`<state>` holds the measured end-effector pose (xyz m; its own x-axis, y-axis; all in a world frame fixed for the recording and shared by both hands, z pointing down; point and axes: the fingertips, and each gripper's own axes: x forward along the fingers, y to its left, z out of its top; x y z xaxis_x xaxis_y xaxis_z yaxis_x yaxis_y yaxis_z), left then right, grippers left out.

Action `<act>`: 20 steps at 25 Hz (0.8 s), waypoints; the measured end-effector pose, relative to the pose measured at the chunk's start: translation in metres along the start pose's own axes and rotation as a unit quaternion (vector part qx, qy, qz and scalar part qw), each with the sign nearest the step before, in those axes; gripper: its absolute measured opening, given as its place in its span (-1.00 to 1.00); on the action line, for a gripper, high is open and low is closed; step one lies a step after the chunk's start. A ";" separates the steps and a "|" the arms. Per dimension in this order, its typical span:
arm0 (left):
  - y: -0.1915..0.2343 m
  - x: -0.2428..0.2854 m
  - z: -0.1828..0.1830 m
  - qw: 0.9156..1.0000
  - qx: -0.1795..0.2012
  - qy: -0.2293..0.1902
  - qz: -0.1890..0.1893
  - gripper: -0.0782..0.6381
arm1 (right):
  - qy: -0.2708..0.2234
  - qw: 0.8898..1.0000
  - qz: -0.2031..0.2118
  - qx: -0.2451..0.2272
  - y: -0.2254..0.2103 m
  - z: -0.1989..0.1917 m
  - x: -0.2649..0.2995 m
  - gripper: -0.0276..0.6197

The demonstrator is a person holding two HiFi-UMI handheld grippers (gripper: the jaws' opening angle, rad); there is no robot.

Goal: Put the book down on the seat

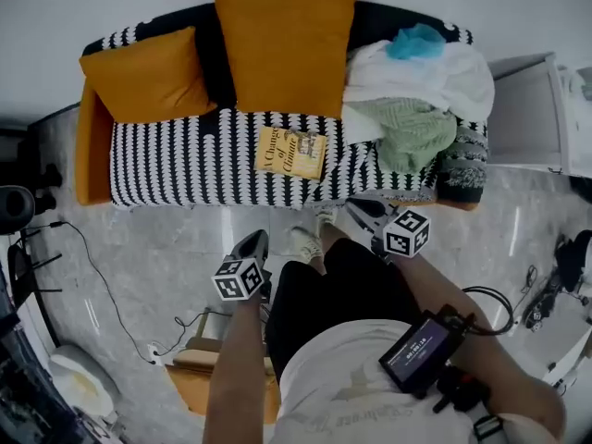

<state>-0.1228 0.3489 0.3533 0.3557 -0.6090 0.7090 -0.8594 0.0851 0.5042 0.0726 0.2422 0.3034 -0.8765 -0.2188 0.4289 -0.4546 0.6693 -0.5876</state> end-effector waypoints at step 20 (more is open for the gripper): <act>-0.085 -0.088 0.092 0.991 0.032 -0.117 -0.056 -0.75 | -0.041 0.995 0.016 -0.094 0.071 0.095 -0.038 -0.87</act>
<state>-0.1153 0.3225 0.2024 0.3606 -0.7791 0.5128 -0.8438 -0.0382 0.5353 0.0588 0.2306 0.1797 -0.9038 -0.2464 0.3498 -0.3944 0.7968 -0.4578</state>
